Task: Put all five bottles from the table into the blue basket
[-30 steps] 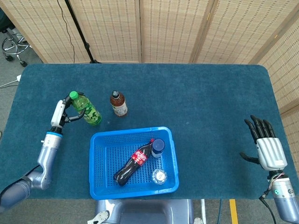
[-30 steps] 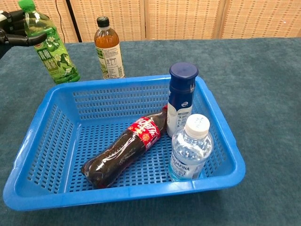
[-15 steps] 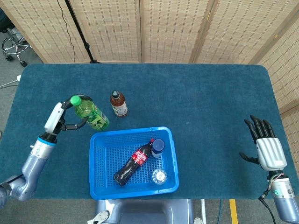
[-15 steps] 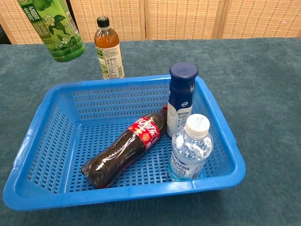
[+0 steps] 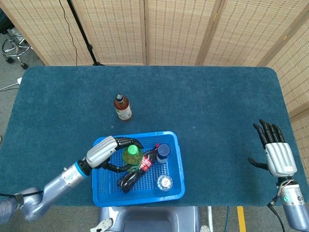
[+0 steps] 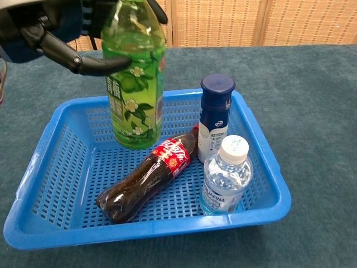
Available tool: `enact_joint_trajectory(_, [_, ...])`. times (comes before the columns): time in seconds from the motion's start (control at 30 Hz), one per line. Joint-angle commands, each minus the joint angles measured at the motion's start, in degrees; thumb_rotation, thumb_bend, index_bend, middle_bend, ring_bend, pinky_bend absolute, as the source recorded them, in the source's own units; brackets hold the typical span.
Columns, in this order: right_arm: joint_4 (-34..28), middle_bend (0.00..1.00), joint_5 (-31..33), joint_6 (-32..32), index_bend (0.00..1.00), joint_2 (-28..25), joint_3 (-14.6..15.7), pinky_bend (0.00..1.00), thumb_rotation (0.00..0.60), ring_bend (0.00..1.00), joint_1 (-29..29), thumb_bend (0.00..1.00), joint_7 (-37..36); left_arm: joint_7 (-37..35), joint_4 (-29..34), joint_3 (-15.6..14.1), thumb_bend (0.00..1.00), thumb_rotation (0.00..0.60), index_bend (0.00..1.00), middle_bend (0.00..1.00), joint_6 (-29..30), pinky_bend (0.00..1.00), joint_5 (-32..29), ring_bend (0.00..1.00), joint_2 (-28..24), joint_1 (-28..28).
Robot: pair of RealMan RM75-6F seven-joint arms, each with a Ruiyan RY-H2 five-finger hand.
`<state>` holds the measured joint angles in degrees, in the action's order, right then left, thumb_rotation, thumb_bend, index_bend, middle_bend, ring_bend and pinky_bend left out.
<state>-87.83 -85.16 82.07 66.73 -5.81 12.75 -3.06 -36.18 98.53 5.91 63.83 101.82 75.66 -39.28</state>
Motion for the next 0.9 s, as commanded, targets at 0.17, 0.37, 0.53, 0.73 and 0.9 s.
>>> enact_joint_trajectory(0.17, [0.2, 0.00, 0.1, -0.3, 0.00, -0.1, -0.2, 0.00, 0.600, 0.00, 0.0, 0.00, -0.3, 4.2, 0.7, -3.0, 0.44, 0.600, 0.51, 0.44, -5.3, 0.43, -1.9, 0.32, 2.8, -2.5])
enact_joint_trajectory(0.37, [0.0, 0.00, -0.1, -0.3, 0.00, -0.1, -0.2, 0.00, 0.600, 0.00, -0.1, 0.00, -0.3, 2.3, 1.4, -5.2, 0.20, 0.600, 0.00, 0.00, -10.0, 0.00, -1.6, 0.00, 0.2, -5.5])
enact_joint_trajectory(0.53, [-0.2, 0.00, -0.1, -0.5, 0.00, -0.2, -0.2, 0.00, 0.600, 0.00, -0.1, 0.00, -0.2, -1.7, 0.7, -4.9, 0.06, 0.600, 0.00, 0.00, -2.4, 0.00, -0.2, 0.00, -0.6, -3.8])
enact_joint_trajectory(0.73, [-0.5, 0.00, -0.5, -0.7, 0.00, -0.1, 0.0, 0.00, 0.600, 0.00, -0.1, 0.00, -0.2, -6.6, -1.1, -3.9, 0.06, 0.600, 0.00, 0.00, 7.3, 0.00, 0.0, 0.00, -3.7, -0.8])
enact_joint_trajectory(0.9, [-0.6, 0.00, -0.6, -0.8, 0.00, -0.2, 0.0, 0.00, 0.600, 0.00, -0.1, 0.00, -0.3, -10.3, -3.6, -2.6, 0.04, 0.600, 0.00, 0.00, 13.1, 0.00, -2.9, 0.00, -5.5, 2.1])
